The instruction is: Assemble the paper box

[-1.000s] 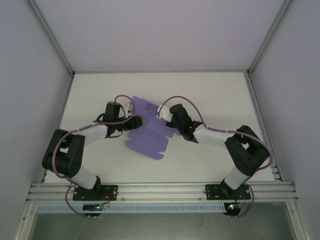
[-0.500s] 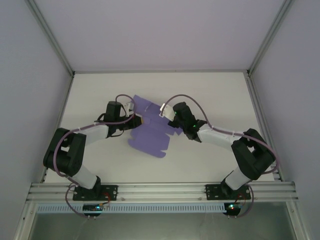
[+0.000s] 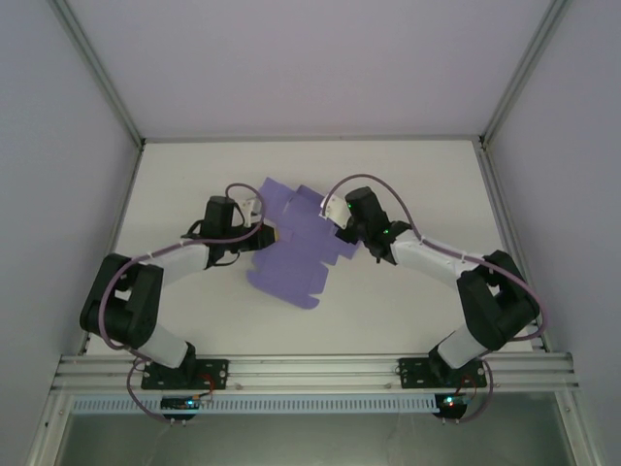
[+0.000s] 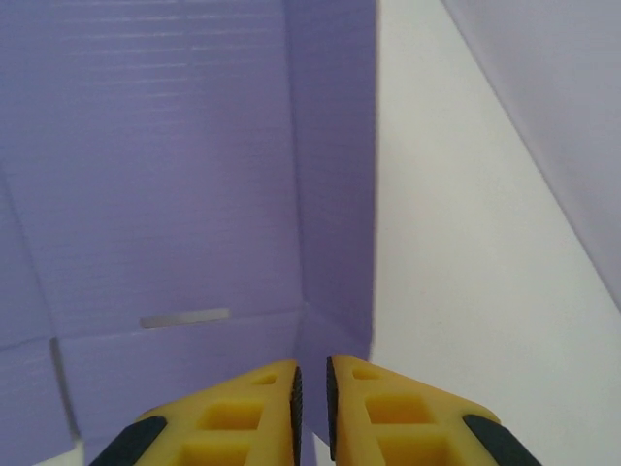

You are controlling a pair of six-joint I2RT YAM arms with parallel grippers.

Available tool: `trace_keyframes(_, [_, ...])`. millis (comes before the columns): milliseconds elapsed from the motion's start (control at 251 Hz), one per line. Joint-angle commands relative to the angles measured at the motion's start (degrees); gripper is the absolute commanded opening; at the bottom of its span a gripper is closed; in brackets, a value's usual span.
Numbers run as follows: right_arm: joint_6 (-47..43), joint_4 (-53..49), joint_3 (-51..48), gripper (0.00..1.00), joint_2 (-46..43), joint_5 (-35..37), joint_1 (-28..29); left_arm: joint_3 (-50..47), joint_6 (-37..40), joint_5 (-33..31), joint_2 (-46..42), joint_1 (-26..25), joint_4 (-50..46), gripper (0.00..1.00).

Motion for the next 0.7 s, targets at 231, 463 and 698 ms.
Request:
trace_keyframes(231, [4.2,-9.0,5.8,0.37,2.9,-10.9,-4.5,-2.2,5.5,4.6,-3.7,-0.3,1.4,0.00])
trace_keyframes(463, [4.8,-9.7,7.0,0.47,2.8,-17.0,-8.9,-2.3,7.1,5.1,-4.7,-0.3,0.2,0.00])
trace_keyframes(698, [4.8,-16.9,13.1,0.36,8.7,-25.8,-10.3,-2.1,7.4,6.0,-4.8,-0.4,0.6,0.00])
